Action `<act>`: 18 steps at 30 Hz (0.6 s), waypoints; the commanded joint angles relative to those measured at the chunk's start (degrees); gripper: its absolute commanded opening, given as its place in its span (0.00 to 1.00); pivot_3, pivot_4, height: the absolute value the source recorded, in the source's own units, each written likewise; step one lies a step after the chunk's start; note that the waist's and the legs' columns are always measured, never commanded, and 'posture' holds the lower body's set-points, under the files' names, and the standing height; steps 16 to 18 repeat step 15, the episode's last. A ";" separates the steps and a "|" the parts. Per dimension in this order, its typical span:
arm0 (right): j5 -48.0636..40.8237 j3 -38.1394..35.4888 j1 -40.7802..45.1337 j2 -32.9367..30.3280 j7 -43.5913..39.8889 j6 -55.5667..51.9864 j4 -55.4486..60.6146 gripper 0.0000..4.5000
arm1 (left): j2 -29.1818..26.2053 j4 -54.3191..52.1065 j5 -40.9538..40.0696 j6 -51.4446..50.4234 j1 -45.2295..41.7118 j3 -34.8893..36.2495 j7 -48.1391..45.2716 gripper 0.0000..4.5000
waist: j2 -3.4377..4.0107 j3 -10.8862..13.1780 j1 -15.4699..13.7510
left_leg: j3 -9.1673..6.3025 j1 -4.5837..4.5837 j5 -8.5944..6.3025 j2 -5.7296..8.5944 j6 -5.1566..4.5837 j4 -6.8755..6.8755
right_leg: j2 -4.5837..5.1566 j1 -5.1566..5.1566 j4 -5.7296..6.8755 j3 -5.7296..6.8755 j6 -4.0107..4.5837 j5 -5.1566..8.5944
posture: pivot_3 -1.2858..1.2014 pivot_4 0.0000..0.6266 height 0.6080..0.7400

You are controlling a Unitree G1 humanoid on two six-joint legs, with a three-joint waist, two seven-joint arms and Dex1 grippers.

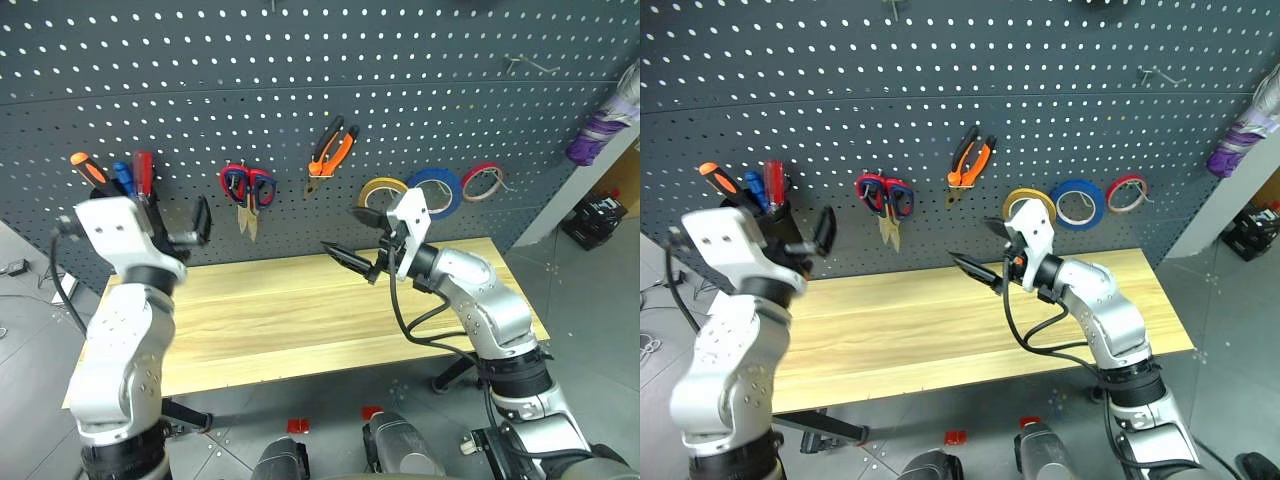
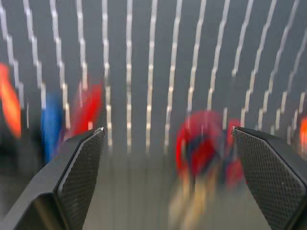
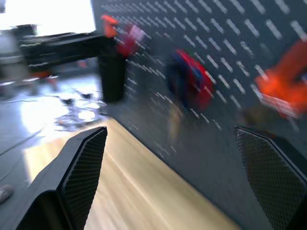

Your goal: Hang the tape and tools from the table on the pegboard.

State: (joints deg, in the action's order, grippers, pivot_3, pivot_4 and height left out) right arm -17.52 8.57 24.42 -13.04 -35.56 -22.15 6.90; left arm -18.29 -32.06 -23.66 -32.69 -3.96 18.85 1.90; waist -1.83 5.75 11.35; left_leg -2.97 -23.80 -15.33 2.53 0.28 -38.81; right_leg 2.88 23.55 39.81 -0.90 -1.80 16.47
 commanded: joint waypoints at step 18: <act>14.45 -6.56 -8.80 -0.97 16.42 25.28 -27.26 1.00 | 6.67 11.00 6.15 16.55 14.04 -1.23 -6.78 0.99 | 0.88 -3.48 -3.45 | 0.07 1.07 -0.56 -0.01 -0.43 0.10 | -0.04 -1.43 -0.88 -0.07 0.00 0.08 | 0.45 0.02 1.00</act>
